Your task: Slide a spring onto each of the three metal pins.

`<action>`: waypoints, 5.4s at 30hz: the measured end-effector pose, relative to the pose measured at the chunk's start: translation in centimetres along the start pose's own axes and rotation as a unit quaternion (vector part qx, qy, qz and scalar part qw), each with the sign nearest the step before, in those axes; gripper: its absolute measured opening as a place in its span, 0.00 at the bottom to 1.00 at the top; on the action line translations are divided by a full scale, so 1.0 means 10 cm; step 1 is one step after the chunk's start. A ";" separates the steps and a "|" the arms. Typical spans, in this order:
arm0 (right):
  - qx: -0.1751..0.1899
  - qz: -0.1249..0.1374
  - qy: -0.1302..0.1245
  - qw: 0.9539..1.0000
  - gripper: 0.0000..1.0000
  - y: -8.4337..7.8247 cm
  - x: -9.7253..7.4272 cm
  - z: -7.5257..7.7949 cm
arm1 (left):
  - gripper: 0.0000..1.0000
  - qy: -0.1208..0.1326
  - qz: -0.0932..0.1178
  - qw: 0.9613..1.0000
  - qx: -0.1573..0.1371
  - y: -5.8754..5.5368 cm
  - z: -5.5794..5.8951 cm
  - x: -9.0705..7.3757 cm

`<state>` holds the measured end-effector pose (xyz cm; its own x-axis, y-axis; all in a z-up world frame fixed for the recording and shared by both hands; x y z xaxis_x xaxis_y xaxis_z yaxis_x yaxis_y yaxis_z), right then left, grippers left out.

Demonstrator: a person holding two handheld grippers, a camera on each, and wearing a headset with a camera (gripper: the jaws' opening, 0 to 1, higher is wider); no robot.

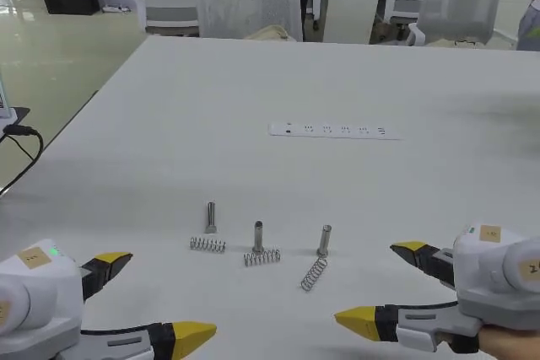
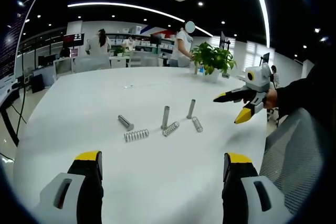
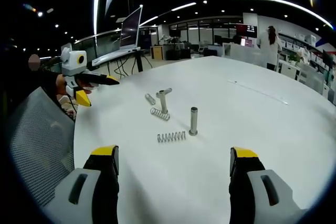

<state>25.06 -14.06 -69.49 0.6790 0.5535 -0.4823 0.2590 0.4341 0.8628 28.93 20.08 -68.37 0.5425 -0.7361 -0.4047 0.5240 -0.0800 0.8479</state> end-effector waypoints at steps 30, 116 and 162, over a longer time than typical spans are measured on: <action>0.000 -0.008 0.008 1.000 0.86 -0.03 0.01 -0.01 | 0.92 0.006 -0.005 1.000 0.000 0.00 -0.02 0.00; 0.017 0.002 0.003 1.000 0.85 -0.10 0.00 0.04 | 0.61 0.052 -0.054 0.997 0.033 0.85 -0.60 1.11; 0.032 -0.014 0.016 0.999 0.83 -0.19 0.01 0.01 | 0.21 0.107 -0.116 0.987 0.030 0.70 -0.73 1.54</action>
<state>24.69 -14.96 -71.15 0.6488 0.5646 -0.5102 0.3224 0.4034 0.8564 45.75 13.07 -71.22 0.5421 -0.5351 -0.6480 0.6137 -0.2747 0.7402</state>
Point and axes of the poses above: the centre of the closed fingertips' face, and the gripper's own axes: x roughly forward along the fingers, z roughly to its right, y roughly out of its top, the point moved 10 cm from there along -x, roughly backward along the fingers, and after that the axes turned 15 degrees about -x, right-handed, at the moved point
